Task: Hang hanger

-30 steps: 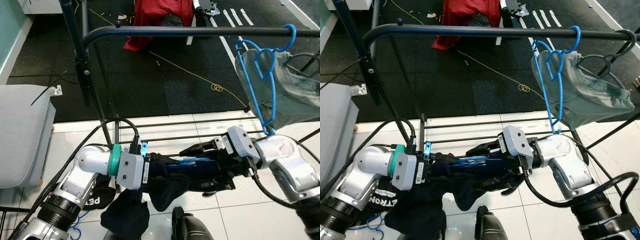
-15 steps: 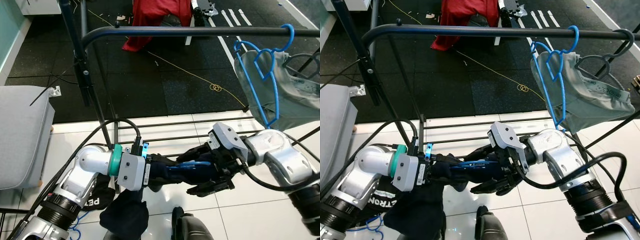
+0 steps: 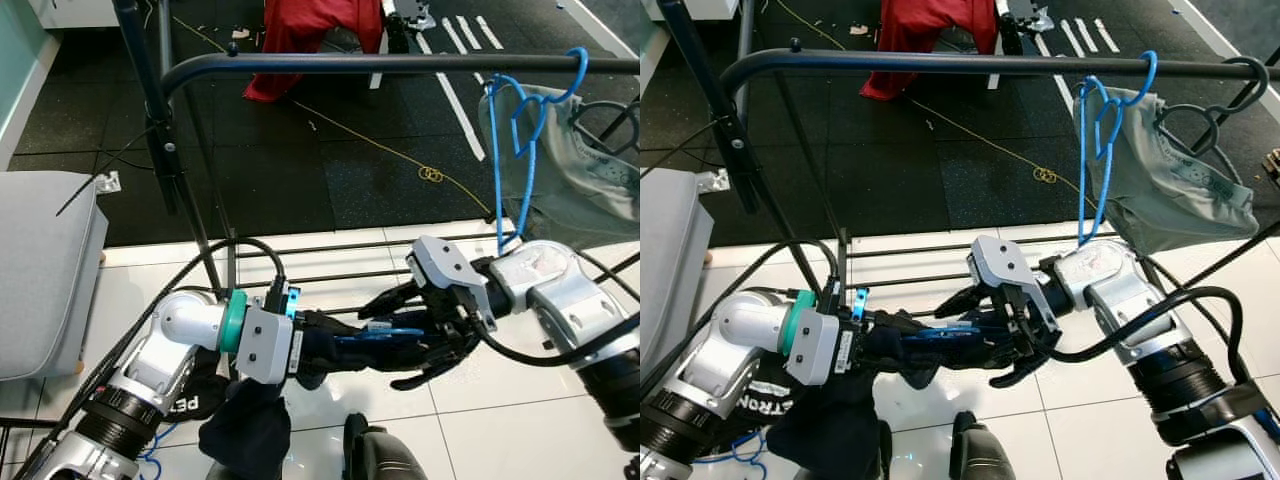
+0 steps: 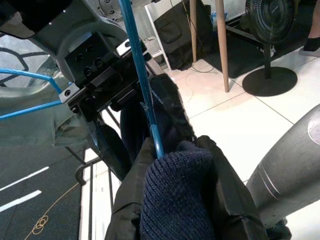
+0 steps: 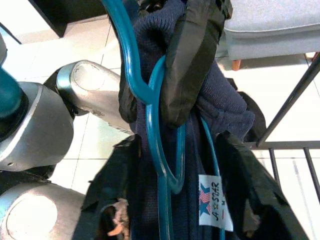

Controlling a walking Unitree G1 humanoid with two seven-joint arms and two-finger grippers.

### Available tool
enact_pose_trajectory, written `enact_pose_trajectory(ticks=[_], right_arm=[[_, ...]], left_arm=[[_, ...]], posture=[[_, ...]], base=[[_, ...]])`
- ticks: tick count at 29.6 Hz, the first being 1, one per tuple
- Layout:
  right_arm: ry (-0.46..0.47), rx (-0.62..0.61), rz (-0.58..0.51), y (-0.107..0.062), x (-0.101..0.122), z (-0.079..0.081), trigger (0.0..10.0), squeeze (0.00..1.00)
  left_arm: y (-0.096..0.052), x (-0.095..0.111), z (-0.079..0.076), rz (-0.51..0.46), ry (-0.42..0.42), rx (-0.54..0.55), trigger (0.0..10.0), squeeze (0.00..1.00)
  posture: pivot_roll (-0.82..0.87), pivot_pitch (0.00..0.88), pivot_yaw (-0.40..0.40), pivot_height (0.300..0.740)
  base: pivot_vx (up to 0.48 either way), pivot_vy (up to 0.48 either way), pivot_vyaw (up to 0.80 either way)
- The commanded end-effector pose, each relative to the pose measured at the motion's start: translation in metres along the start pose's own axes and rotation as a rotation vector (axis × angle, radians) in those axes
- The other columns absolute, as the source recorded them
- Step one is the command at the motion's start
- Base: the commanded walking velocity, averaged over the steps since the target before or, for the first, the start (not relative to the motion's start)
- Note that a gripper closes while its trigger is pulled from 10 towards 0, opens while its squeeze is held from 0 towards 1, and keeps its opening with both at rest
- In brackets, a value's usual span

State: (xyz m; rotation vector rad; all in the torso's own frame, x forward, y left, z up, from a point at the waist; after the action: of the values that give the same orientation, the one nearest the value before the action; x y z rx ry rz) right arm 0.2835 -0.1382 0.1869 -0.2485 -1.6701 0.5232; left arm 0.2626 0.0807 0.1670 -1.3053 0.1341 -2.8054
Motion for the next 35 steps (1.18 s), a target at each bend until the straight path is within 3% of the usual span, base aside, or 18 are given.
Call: enact_pose_trajectory(ticks=[1,29,30,32,33,35], right_arm=[[-0.022,0.011,-0.022,0.0048,0.005,0.0001,0.0,0.0],[-0.055,0.013,-0.069,0.0119,0.0118,-0.0024,0.0,0.0],[-0.059,0.013,-0.073,0.0121,0.0124,-0.0021,0.0,0.0],[-0.061,0.013,-0.075,0.0122,0.0128,-0.0019,0.0,0.0],[-0.062,0.014,-0.076,0.0121,0.0132,-0.0016,0.0,0.0],[-0.063,0.015,-0.076,0.0117,0.0135,-0.0014,0.0,0.0]], left_arm=[[0.005,0.0011,-0.0022,-0.008,-0.004,-0.018,0.0,0.0],[0.0063,-0.0014,0.0002,0.004,-0.03,0.011,0.0,0.0],[0.0068,0.001,0.0016,-0.021,-0.05,0.023,10.0,0.76],[0.0072,0.0027,0.0026,-0.039,-0.064,0.03,10.0,0.76],[0.0075,0.0042,0.0038,-0.053,-0.076,0.037,10.0,1.0],[0.0077,0.0048,0.0046,-0.06,-0.08,0.04,10.0,1.0]], posture=[[-0.08,0.125,0.008,0.74],[-0.08,0.093,0.003,0.74],[-0.08,0.093,0.003,0.74],[-0.08,0.093,0.003,0.74],[-0.09,0.093,0.001,0.74],[-0.09,0.095,0.0,0.74]], base=[[0.0,0.0,0.0],[0.0,0.0,0.0],[0.0,0.0,0.0],[0.0,0.0,0.0],[0.0,0.0,0.0],[0.0,0.0,0.0]])
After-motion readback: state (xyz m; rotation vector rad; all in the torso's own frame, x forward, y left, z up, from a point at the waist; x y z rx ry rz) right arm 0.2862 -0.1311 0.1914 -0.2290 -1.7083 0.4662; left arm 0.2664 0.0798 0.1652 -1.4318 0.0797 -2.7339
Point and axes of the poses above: a point about 5 cm out from each wrist's last joint towards the gripper, its own y axis pointing out of the wrist towards the gripper, its own x axis along the axis of the wrist's last joint, z = x × y, the point moved 1 cm from there along y, pointing out of the wrist towards the gripper, and after that the axes turned 1 degree about y, right-handed, at the moved point
